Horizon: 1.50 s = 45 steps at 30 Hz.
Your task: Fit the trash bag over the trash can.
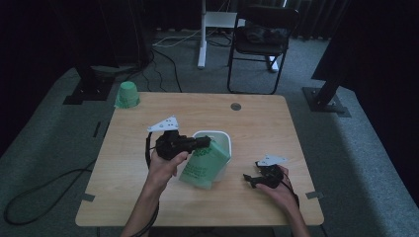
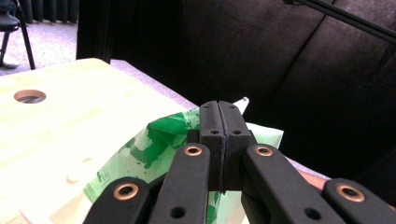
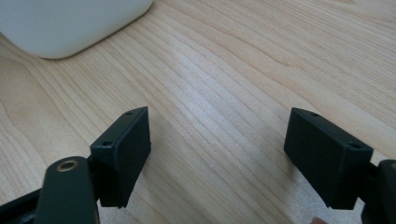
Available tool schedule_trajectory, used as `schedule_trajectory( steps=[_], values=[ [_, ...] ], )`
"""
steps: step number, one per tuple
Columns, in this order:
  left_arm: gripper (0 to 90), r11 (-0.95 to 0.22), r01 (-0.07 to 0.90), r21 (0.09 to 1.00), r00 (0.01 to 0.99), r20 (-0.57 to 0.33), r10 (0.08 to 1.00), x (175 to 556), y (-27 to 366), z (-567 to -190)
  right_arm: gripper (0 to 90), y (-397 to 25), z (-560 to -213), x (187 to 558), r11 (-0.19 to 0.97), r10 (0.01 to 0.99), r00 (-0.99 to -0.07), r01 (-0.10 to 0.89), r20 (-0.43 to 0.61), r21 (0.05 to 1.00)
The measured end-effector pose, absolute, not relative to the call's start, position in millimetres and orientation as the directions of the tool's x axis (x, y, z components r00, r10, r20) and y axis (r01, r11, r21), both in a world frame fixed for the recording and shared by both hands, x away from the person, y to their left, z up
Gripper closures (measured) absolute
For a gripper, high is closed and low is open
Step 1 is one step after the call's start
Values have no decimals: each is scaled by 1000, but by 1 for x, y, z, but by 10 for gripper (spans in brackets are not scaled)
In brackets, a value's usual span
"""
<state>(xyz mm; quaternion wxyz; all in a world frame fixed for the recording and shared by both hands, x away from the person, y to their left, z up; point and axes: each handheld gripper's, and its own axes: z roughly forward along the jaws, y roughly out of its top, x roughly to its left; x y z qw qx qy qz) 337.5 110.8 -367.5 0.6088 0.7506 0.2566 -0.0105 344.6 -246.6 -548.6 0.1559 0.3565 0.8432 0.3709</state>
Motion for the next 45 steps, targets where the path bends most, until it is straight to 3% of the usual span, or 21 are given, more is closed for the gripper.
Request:
schedule_trajectory(
  steps=[14, 26, 45],
  values=[
    [892, -151, 434, 888, 831, -330, 447, 348, 101, -380, 224, -247, -549, 345, 471, 717, -697, 486, 1, 737],
    [663, -191, 452, 872, 810, -311, 497, 351, 102, -393, 225, -247, -549, 345, 471, 716, -698, 485, 1, 737],
    [585, -211, 388, 897, 820, -232, 524, 317, 135, -396, 294, -242, -547, 339, 501, 692, -721, 446, -33, 741]
  ],
)
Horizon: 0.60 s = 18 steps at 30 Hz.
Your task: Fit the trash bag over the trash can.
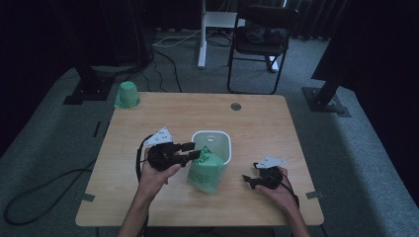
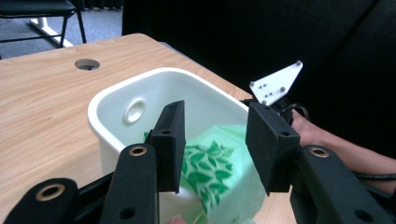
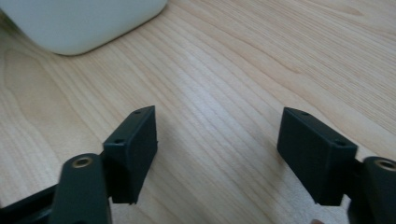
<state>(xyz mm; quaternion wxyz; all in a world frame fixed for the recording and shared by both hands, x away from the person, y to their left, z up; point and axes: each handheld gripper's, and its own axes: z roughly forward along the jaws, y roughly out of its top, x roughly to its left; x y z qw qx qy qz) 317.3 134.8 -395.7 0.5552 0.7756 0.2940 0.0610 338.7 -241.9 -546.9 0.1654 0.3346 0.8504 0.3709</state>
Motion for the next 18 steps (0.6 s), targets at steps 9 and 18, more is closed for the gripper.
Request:
schedule_trajectory(
  steps=[9, 18],
  values=[
    [560, -217, 388, 896, 812, -222, 539, 305, 147, -404, 331, -236, -533, 330, 519, 666, -744, 399, -65, 756],
    [552, -230, 410, 882, 802, -229, 552, 300, 153, -415, 347, -230, -519, 321, 530, 643, -760, 355, -93, 770]
  ],
)
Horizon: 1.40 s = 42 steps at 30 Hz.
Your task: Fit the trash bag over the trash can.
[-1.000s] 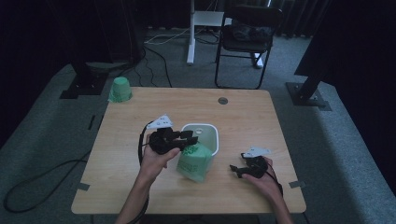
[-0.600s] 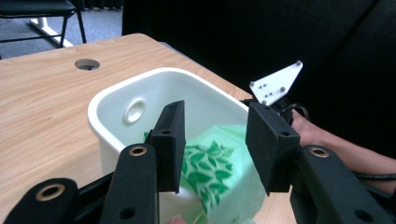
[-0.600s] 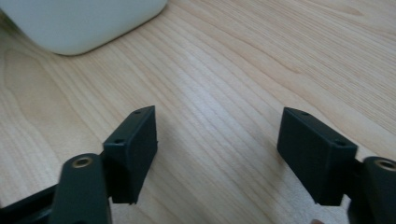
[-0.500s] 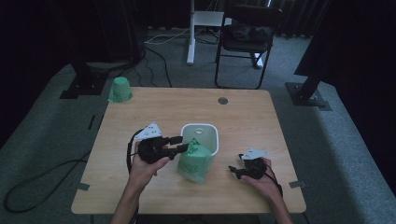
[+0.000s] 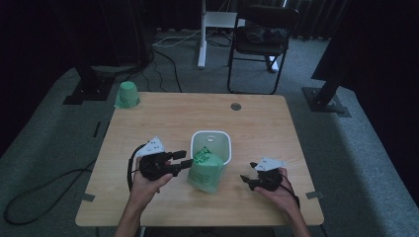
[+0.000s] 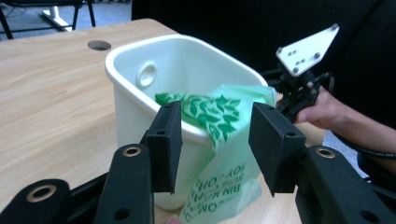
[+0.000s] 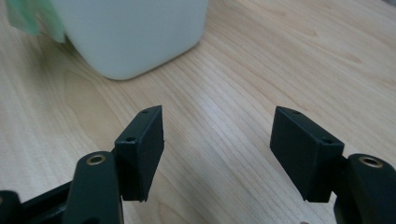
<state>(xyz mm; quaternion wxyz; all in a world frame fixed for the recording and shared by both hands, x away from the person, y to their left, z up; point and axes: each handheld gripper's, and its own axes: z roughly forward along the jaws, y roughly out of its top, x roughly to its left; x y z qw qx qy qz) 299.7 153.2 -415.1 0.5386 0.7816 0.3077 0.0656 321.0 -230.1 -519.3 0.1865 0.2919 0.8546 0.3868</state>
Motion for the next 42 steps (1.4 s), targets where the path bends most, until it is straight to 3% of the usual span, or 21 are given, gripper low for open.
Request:
schedule_trajectory(
  steps=[27, 29, 35, 38, 42],
  values=[
    [568, -341, 531, 776, 799, -323, 508, 293, 132, -476, 347, -223, -489, 305, 513, 608, -784, 270, -123, 815],
    [611, -344, 532, 774, 801, -329, 500, 293, 131, -477, 347, -222, -488, 305, 512, 606, -786, 264, -126, 817],
    [851, -325, 506, 799, 826, -339, 451, 290, 130, -469, 348, -221, -482, 302, 504, 600, -790, 249, -128, 827],
    [899, -300, 488, 820, 838, -344, 425, 289, 131, -461, 349, -221, -478, 300, 499, 597, -791, 239, -131, 833],
    [900, -265, 468, 843, 849, -347, 398, 290, 131, -449, 354, -220, -472, 297, 497, 589, -796, 222, -138, 839]
  ],
)
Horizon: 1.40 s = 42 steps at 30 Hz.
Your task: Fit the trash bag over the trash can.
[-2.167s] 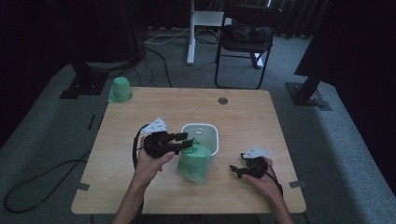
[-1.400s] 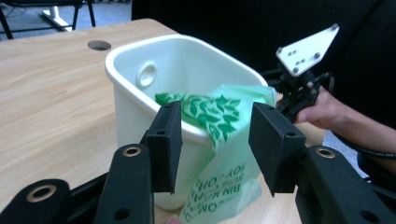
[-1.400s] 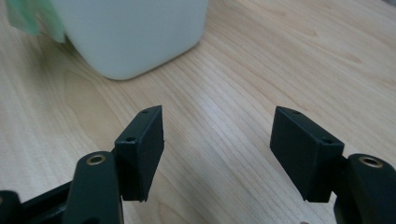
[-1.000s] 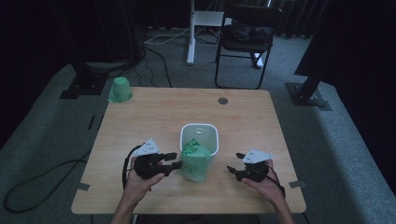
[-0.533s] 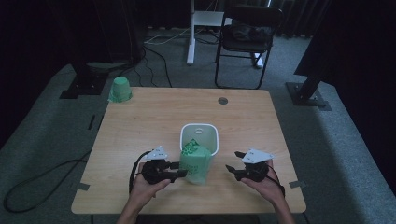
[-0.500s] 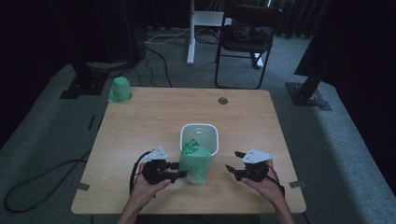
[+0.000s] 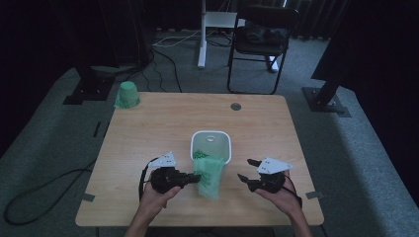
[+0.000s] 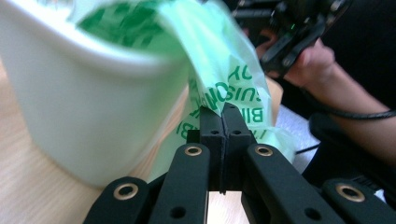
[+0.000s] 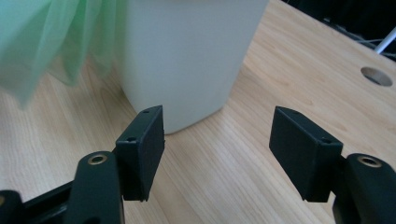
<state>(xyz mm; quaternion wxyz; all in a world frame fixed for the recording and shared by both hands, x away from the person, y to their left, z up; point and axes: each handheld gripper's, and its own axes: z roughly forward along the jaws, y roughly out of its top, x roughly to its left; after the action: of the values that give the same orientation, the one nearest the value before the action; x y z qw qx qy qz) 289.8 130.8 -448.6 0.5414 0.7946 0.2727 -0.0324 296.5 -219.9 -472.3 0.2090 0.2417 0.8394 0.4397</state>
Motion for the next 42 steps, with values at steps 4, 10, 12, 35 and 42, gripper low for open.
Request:
schedule_trajectory(
  steps=[4, 10, 12, 35, 42],
  values=[
    [900, -243, 452, 858, 857, -342, 385, 290, 128, -438, 363, -217, -465, 293, 492, 574, -806, 200, -143, 847],
    [900, -226, 442, 868, 861, -339, 380, 294, 122, -425, 368, -214, -454, 287, 475, 555, -818, 163, -150, 865],
    [900, -219, 440, 871, 861, -340, 378, 296, 121, -422, 369, -213, -449, 284, 466, 548, -823, 153, -148, 871],
    [900, -217, 425, 879, 854, -310, 418, 313, 105, -407, 438, -202, -421, 271, 411, 468, -871, 67, -148, 909],
    [900, -213, 427, 879, 850, -310, 427, 317, 104, -407, 453, -200, -417, 270, 408, 455, -878, 54, -151, 911]
  ],
)
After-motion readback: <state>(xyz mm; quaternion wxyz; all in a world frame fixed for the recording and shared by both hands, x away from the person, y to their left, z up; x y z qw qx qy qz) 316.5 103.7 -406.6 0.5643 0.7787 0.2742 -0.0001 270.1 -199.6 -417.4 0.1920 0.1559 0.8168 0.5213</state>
